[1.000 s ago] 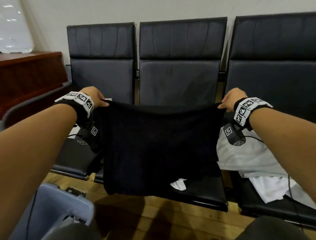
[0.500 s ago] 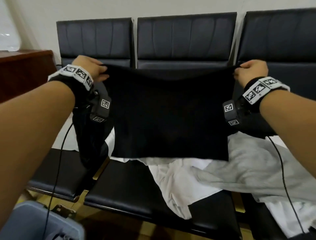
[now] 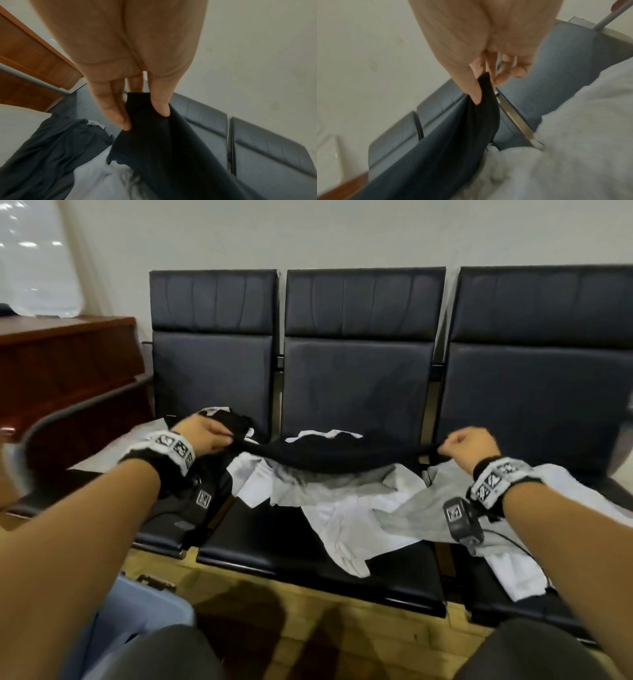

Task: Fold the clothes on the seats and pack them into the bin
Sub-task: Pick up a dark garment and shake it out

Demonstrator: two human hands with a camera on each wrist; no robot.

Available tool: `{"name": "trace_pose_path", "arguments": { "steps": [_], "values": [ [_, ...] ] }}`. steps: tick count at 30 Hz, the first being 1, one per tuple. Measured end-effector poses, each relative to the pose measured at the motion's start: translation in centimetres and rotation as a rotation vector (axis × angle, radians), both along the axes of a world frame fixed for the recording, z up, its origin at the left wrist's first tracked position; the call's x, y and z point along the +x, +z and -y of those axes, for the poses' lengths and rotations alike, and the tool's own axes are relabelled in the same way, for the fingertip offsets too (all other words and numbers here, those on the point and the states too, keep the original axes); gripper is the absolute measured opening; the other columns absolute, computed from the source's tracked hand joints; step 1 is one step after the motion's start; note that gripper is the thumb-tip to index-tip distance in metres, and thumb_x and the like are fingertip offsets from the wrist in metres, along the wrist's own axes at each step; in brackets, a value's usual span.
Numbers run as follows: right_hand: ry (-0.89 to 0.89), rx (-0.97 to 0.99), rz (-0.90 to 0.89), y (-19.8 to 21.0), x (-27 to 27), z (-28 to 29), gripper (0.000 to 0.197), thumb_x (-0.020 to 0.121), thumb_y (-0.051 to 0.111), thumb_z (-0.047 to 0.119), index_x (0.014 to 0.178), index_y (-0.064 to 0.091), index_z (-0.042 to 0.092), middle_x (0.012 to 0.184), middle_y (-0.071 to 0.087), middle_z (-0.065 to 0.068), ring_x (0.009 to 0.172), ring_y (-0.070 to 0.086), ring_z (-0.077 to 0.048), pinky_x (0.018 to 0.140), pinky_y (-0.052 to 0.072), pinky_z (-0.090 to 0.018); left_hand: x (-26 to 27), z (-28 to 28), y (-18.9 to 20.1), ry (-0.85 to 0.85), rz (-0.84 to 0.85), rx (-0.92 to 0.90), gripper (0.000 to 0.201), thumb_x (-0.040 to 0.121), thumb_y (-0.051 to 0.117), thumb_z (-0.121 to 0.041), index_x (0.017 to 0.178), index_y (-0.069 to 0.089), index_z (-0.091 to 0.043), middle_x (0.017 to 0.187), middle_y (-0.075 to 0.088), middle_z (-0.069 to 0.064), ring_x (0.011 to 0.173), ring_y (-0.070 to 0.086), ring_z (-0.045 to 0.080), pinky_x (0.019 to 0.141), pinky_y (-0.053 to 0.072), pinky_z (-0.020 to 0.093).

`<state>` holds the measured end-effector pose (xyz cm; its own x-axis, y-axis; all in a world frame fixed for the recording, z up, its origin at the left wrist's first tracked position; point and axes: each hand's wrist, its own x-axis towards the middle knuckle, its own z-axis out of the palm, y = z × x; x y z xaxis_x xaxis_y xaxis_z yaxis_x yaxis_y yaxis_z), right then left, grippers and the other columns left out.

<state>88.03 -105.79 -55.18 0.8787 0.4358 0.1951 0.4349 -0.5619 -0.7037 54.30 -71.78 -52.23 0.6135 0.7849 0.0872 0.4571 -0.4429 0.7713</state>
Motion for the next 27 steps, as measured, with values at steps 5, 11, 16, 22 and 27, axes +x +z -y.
{"name": "trace_pose_path", "arguments": {
  "steps": [5, 11, 16, 22, 27],
  "values": [
    [0.138, -0.606, -0.002, -7.3, -4.2, 2.1, 0.030, 0.078, 0.078, 0.024, 0.096, 0.071, 0.002, 0.102, 0.070, -0.012, 0.103, 0.063, -0.029, 0.089, 0.047, -0.028, -4.0, 3.0, -6.3, -0.129, -0.447, 0.092, 0.012, 0.079, 0.075, -0.009, 0.090, 0.076, -0.014, 0.073, 0.067, -0.004, 0.075, 0.059, 0.007, 0.072, 0.041, 0.017],
    [0.158, -0.806, -0.098, -9.7, -6.3, 2.1, 0.038, 0.080, 0.078, 0.025, 0.115, 0.070, 0.011, 0.116, 0.067, -0.006, 0.107, 0.064, -0.021, 0.094, 0.051, -0.029, -5.6, 5.5, -9.3, -0.131, -0.710, 0.118, 0.013, 0.081, 0.073, -0.015, 0.093, 0.076, -0.020, 0.092, 0.071, -0.003, 0.085, 0.061, 0.009, 0.077, 0.043, 0.017],
    [0.201, -0.681, -0.082, -8.7, -4.8, 0.2, 0.027, 0.080, 0.075, 0.025, 0.097, 0.073, 0.004, 0.103, 0.070, -0.010, 0.096, 0.065, -0.025, 0.085, 0.052, -0.031, -4.2, 6.6, -10.0, -0.160, -0.830, 0.152, 0.030, 0.089, 0.064, -0.033, 0.112, 0.070, -0.015, 0.116, 0.067, 0.001, 0.112, 0.060, 0.019, 0.098, 0.046, 0.029],
    [0.144, -0.461, -0.048, -6.6, -1.9, -4.5, 0.030, 0.085, 0.068, 0.027, 0.097, 0.071, -0.001, 0.102, 0.069, -0.015, 0.098, 0.064, -0.031, 0.083, 0.052, -0.035, 0.7, 3.6, -9.5, -0.059, -0.450, -0.031, 0.013, 0.085, 0.067, -0.017, 0.078, 0.071, -0.006, 0.071, 0.067, 0.008, 0.067, 0.062, 0.022, 0.068, 0.052, 0.029],
    [0.160, -0.340, -0.065, -6.9, -0.1, -9.5, 0.030, 0.087, 0.068, 0.021, 0.095, 0.071, -0.008, 0.096, 0.070, -0.022, 0.096, 0.065, -0.035, 0.082, 0.052, -0.037, 7.6, 1.7, -10.8, -0.106, -0.391, -0.075, 0.015, 0.084, 0.066, -0.016, 0.070, 0.063, -0.015, 0.067, 0.065, 0.004, 0.066, 0.061, 0.018, 0.059, 0.045, 0.022]
  ]
}}
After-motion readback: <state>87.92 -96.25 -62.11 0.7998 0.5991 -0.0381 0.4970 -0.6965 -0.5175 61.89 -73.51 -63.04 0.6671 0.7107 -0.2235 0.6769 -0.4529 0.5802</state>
